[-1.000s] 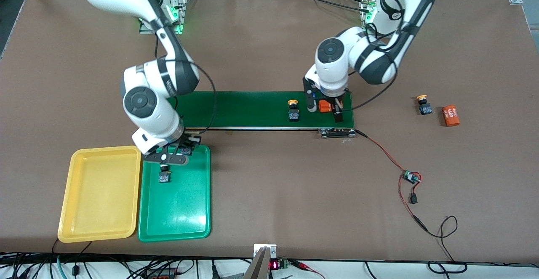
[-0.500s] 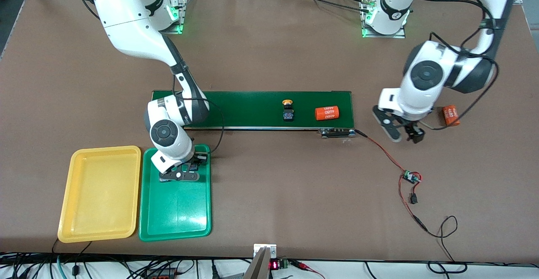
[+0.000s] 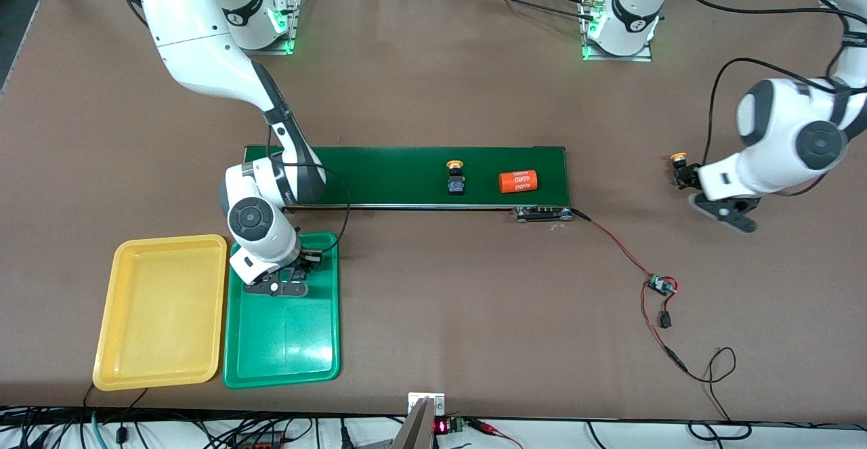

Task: Sort buttons by color to trays
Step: 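Place the green button in the green tray with the right gripper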

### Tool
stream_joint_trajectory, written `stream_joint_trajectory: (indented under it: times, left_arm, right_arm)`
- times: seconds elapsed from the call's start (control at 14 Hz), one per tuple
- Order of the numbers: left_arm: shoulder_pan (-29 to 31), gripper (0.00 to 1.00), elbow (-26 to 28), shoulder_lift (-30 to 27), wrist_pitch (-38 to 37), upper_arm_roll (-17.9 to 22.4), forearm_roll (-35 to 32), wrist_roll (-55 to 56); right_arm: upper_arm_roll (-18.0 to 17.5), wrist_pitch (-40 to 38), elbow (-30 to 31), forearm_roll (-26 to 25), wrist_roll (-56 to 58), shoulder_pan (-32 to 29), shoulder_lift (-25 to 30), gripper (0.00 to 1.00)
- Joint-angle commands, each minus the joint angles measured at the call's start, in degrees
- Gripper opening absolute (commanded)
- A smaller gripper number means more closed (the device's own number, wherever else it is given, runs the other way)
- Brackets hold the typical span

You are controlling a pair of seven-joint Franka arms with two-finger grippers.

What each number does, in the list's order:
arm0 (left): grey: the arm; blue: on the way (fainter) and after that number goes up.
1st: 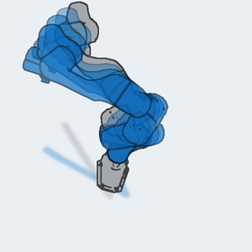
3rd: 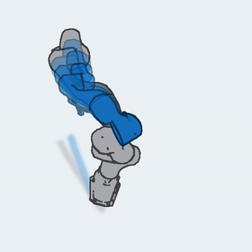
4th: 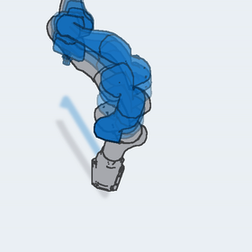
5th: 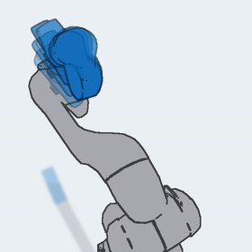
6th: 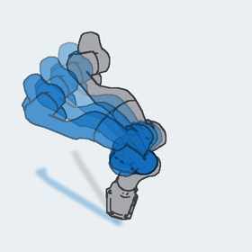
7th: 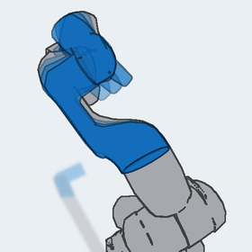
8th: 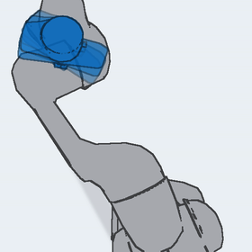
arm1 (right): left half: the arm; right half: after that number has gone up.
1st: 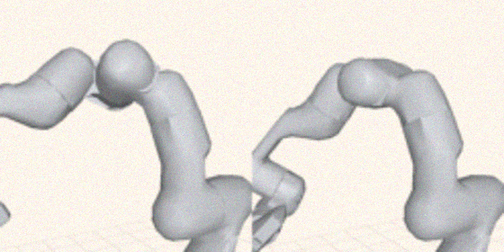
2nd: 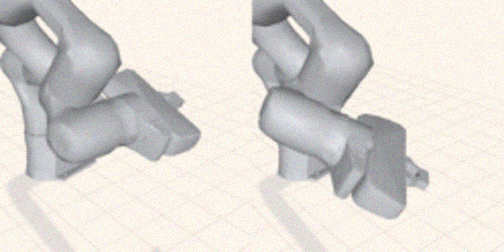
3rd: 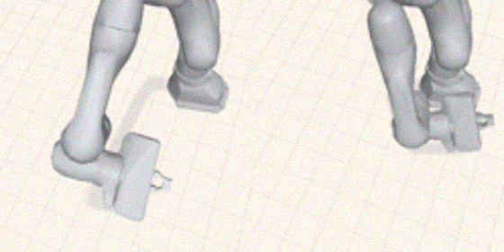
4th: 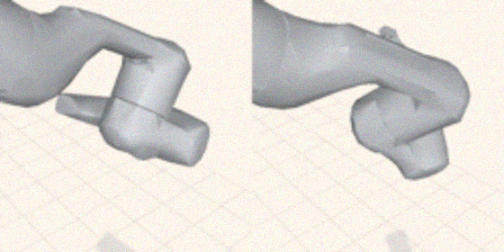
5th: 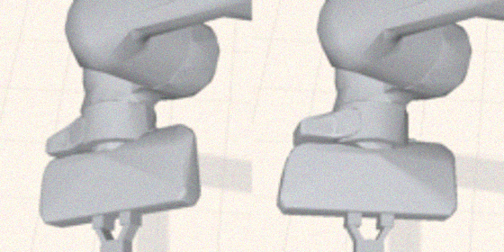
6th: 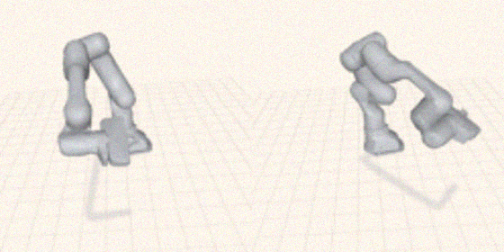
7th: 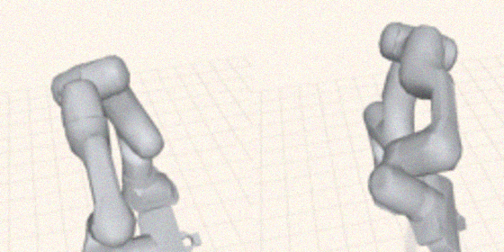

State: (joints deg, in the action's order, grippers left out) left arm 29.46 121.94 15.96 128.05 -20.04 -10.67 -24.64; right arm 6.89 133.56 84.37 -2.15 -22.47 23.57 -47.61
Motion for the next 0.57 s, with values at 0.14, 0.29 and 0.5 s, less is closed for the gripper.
stream_joint_trajectory:
  times: [0.14,0.29,0.5]
  left_arm:
    - [1.47,1.00,4.44,-0.66,0.18,-0.88,1.88,22.57]
    - [1.56,1.00,5.06,-0.23,0.36,-0.79,1.89,29.53]
    - [3.05,1.00,5.86,0.13,1.50,-0.18,-0.03,31.76]
  right_arm:
    - [-0.74,-6.17,0.53,-0.31,0.07,-0.28,5.57,1.00]
    - [-1.61,-12.16,2.02,0.13,-0.72,-0.02,10.23,1.00]
    - [-4.60,-10.61,11.93,4.23,-2.04,-0.01,19.28,1.00]
